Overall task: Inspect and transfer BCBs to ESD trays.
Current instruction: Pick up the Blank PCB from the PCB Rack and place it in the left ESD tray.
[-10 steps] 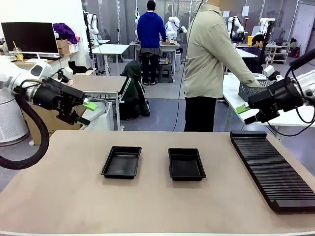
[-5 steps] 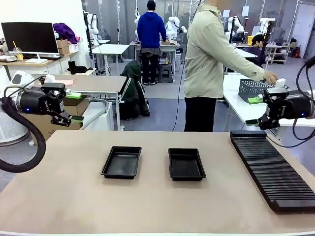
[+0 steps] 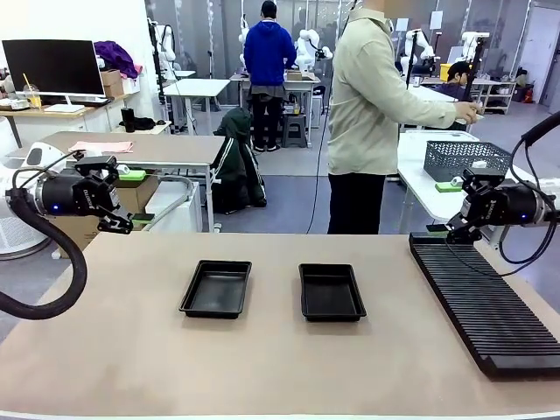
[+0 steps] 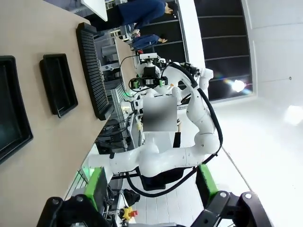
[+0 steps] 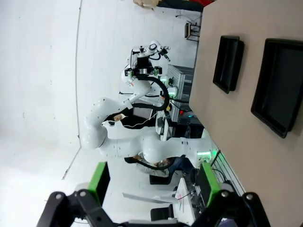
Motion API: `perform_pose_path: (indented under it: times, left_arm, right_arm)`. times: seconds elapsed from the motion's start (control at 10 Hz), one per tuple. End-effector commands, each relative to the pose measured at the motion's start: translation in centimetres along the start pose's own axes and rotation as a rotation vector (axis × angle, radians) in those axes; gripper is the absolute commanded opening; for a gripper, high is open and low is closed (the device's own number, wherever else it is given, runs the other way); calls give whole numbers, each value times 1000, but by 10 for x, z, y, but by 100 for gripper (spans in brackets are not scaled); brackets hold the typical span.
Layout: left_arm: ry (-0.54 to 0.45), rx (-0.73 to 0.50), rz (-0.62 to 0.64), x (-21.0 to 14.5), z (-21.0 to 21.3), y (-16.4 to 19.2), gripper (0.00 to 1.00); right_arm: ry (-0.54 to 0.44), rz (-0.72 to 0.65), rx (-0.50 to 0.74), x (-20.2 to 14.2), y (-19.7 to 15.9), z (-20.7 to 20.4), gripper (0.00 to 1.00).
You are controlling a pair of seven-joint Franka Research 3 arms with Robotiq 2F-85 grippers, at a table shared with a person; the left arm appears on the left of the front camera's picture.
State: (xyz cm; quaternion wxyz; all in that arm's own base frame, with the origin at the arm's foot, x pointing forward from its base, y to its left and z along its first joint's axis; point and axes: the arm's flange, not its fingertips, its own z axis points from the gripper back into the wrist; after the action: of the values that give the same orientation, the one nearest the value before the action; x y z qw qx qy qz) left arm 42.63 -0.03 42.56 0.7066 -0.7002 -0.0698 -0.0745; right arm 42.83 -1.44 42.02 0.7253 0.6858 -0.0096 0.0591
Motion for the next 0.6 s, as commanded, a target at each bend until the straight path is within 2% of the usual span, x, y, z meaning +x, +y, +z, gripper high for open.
perform_pose_path:
  times: [0.0,0.4,0.5]
  left_arm:
    - [12,-26,-35,0,4,6,100]
    - [32,-7,-55,-2,6,7,100]
    - [6,-10,-20,-1,5,5,100]
  right_arm:
    - [38,-1,7,4,-1,6,100]
    - [53,-3,8,3,-4,9,100]
    - [28,-17,13,3,-6,3,100]
